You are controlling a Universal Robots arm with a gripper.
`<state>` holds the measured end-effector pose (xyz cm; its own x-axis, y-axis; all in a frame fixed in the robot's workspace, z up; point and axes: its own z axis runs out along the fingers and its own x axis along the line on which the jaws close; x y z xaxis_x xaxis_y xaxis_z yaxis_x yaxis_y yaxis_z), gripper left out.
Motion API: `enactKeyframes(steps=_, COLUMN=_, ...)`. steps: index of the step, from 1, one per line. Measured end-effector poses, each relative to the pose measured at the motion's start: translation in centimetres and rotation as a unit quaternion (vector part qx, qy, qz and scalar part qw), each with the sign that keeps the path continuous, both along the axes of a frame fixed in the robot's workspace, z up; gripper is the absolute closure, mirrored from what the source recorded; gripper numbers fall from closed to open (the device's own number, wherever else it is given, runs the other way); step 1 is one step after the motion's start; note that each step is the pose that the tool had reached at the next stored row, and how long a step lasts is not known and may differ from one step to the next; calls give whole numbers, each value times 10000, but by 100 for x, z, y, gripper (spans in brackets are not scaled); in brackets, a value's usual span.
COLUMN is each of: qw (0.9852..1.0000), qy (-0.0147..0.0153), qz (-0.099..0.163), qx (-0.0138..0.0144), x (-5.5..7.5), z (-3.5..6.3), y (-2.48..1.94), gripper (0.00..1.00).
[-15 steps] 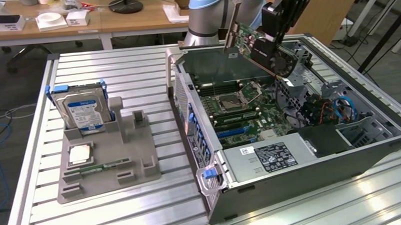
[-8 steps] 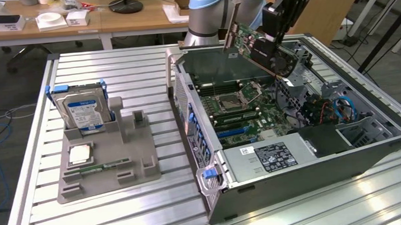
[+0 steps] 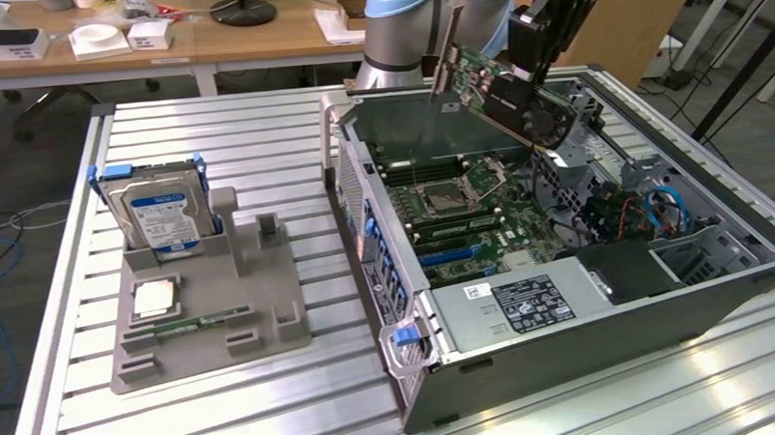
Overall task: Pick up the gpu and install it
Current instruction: 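Insert the gpu into the slot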
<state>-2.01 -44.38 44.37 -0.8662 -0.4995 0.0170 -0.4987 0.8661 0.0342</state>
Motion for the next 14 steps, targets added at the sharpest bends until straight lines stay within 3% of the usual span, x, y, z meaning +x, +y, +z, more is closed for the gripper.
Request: enactKeyframes(steps=14, qw=9998, qy=0, qz=174, qx=0, x=0, z=0, y=0, gripper=74)
